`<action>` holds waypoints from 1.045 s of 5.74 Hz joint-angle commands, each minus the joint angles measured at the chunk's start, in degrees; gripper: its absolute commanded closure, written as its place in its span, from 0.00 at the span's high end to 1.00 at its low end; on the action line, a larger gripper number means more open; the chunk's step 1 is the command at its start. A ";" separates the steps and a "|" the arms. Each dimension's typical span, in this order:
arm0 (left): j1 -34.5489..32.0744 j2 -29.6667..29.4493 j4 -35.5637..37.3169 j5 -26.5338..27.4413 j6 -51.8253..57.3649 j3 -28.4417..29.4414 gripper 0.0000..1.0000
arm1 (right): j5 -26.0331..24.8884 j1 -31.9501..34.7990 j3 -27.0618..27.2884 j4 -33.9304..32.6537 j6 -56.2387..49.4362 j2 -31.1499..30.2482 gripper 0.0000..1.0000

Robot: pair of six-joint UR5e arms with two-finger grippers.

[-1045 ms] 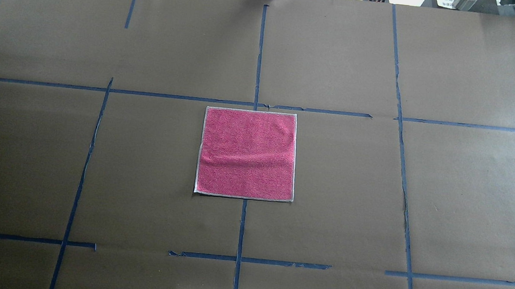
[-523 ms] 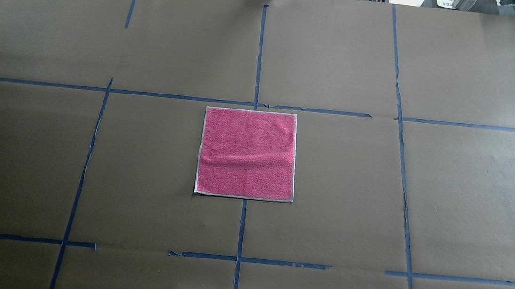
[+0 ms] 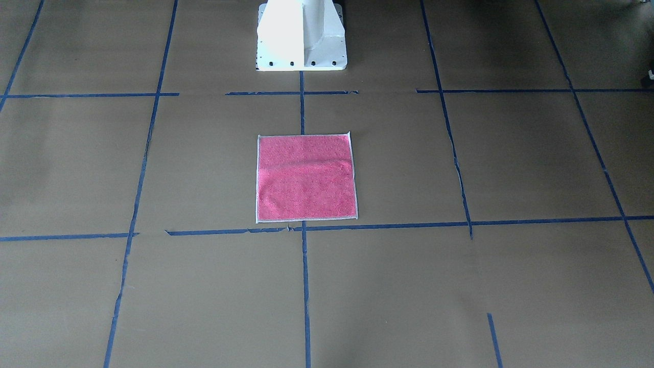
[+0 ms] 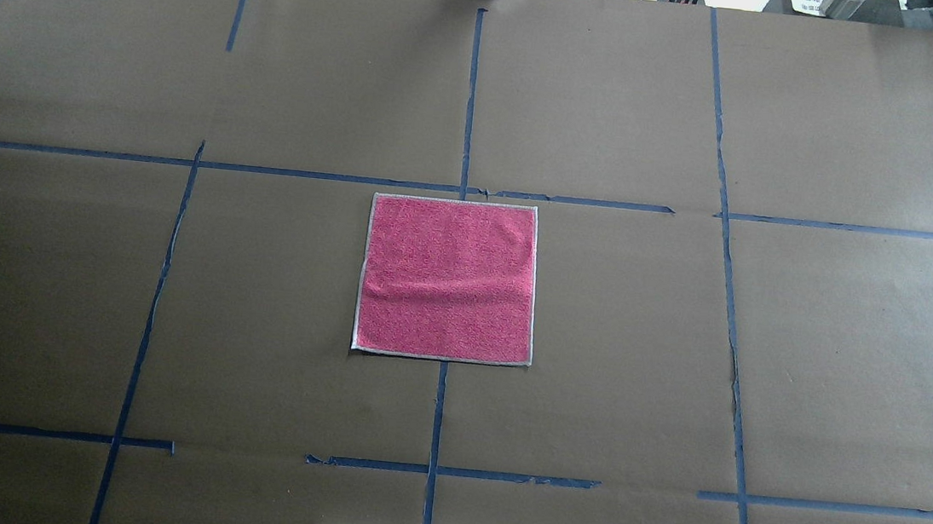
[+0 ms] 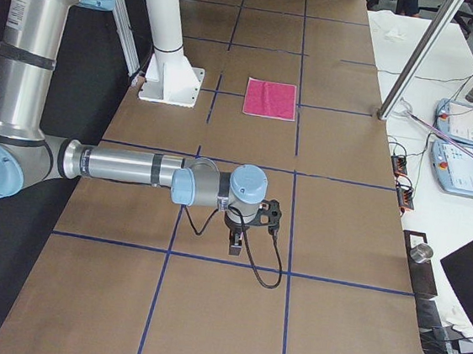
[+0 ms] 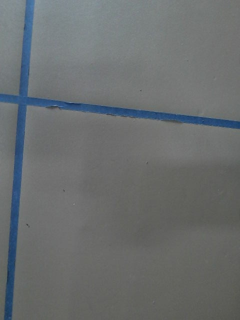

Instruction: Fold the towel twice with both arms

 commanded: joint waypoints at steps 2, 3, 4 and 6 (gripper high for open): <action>-0.05 0.17 -0.48 -0.48 -0.03 1.21 1.00 | 1.90 -2.33 2.22 4.01 3.59 0.50 1.00; 0.04 -0.35 -0.57 -0.66 -0.98 0.86 1.00 | 1.64 -8.00 3.45 9.60 14.06 0.59 1.00; 0.56 -0.79 -3.35 -0.66 -5.78 -0.36 1.00 | 0.51 -13.11 3.55 18.19 22.52 0.77 1.00; 10.25 -2.54 -9.95 -1.96 -24.35 -4.74 1.00 | -1.08 -21.21 8.01 19.15 34.15 4.10 1.00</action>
